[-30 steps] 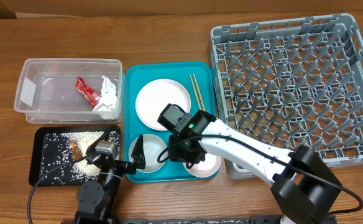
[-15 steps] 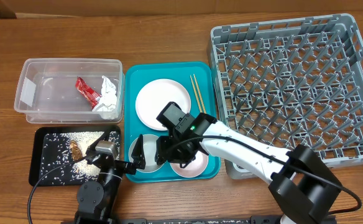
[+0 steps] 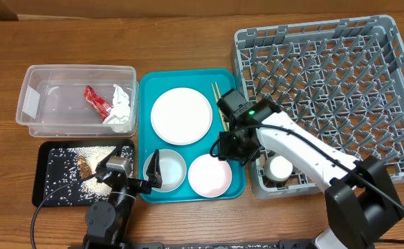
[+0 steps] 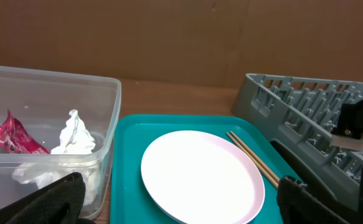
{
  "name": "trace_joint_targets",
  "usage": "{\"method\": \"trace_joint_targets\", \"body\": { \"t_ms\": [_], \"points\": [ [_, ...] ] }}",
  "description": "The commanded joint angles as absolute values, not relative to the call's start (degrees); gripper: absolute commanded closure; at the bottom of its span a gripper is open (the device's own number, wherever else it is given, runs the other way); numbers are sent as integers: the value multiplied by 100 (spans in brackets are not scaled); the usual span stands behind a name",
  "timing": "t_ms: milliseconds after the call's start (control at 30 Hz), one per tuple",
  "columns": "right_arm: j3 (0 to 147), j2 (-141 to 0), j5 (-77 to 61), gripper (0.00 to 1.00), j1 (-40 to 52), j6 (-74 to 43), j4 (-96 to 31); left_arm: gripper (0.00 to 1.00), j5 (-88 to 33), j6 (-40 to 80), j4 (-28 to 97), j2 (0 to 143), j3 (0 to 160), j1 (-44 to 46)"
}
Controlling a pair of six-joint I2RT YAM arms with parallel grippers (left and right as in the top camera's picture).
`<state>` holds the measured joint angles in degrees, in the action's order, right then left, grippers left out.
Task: Sort waste into correct bins and load items into the dishwasher
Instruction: 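Reach right gripper to the pink bowl on the teal tray and grasp it, then carry the pink bowl into the back of the dish rack and release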
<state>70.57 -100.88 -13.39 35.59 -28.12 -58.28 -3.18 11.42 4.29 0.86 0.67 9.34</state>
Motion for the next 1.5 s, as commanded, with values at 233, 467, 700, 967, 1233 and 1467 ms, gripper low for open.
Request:
{"method": "trace_joint_targets", "body": {
  "t_ms": [233,467,700,967,1233,1467],
  "points": [
    [6860,-10256,-1411,66,3588,-1955,-5719,0,-257,1028,423,30,27,902],
    [6860,-10269,-1638,65,3594,-1422,-5758,0,-257,1028,423,30,27,902],
    [6858,-10433,-1660,53,3634,-991,-5972,0,-257,1028,423,30,27,902],
    [6871,-10628,-1588,83,3852,-974,-5955,0,-257,1028,423,30,27,902],
    [7347,-10510,-1448,96,3778,-1284,-6060,0,-257,1028,423,30,27,902],
    [8427,-9953,290,96,3365,-2432,-6608,0,-257,1028,423,30,27,902]
  ]
}}
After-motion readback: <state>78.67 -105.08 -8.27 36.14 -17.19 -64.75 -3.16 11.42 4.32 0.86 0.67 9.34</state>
